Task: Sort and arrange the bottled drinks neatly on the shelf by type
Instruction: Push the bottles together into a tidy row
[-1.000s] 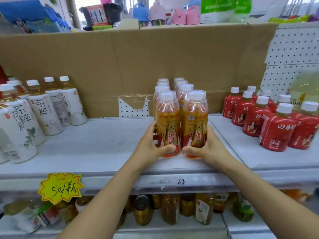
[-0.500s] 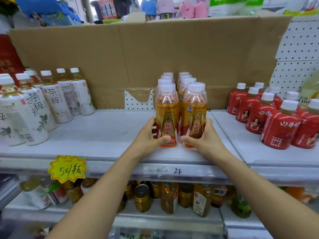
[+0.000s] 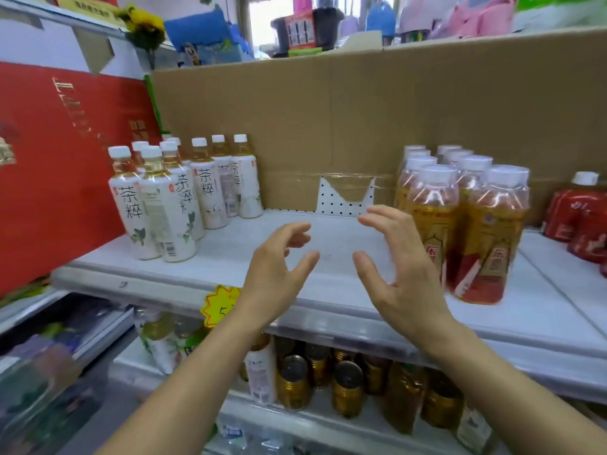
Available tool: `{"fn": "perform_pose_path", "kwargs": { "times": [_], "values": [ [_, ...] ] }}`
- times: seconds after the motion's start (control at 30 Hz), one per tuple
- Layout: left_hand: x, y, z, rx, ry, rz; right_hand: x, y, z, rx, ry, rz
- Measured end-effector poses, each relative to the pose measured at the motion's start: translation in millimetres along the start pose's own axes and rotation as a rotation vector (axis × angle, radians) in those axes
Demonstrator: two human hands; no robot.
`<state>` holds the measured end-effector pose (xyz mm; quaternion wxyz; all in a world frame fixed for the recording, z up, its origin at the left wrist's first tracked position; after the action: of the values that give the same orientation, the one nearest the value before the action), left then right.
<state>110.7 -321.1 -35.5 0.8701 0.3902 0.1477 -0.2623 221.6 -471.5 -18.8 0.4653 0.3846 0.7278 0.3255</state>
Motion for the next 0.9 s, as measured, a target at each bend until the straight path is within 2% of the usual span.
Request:
{"fn": "perform_pose_path", "kwargs": {
  "times": [0.17,0.3,0.37,0.43,0.47,0.53,0.63,0.77,0.9],
  "values": [
    [-83,0,-52,0.022,0.062,0.175,103,33,-23,0.220,0.176,-0.247],
    [-167,17,-94,0.039,0.129,0.356,178,78,-55,0.330,0.326,-0.323],
    [-208,33,-119,-0.001,0.108,0.472,210,105,-71,0.362,0.386,-0.347],
    [-239,50,-150,-0.129,0.030,0.525,239,129,-82,0.405,0.446,-0.386],
    [-249,58,-165,-0.208,-0.011,0.503,253,138,-86,0.438,0.479,-0.412],
    [-253,71,-192,-0.334,-0.076,0.349,276,149,-90,0.508,0.539,-0.453],
    [-240,77,-219,-0.394,-0.164,0.080,305,149,-87,0.571,0.557,-0.470],
    [-232,77,-242,-0.397,-0.119,0.003,331,138,-80,0.607,0.516,-0.454],
    [-226,76,-235,-0.309,-0.069,-0.008,323,133,-73,0.574,0.483,-0.320]
  ]
}}
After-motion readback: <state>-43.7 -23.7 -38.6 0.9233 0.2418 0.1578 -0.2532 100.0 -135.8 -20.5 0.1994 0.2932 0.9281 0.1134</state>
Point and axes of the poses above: each hand's wrist, its own y-axis towards the middle knuckle, its own x-axis out of the palm, z = x × y, the point moved 5 cm from there along y, towards the middle knuckle, and after that the axes turned 1 degree about x, right-handed, at the moved point
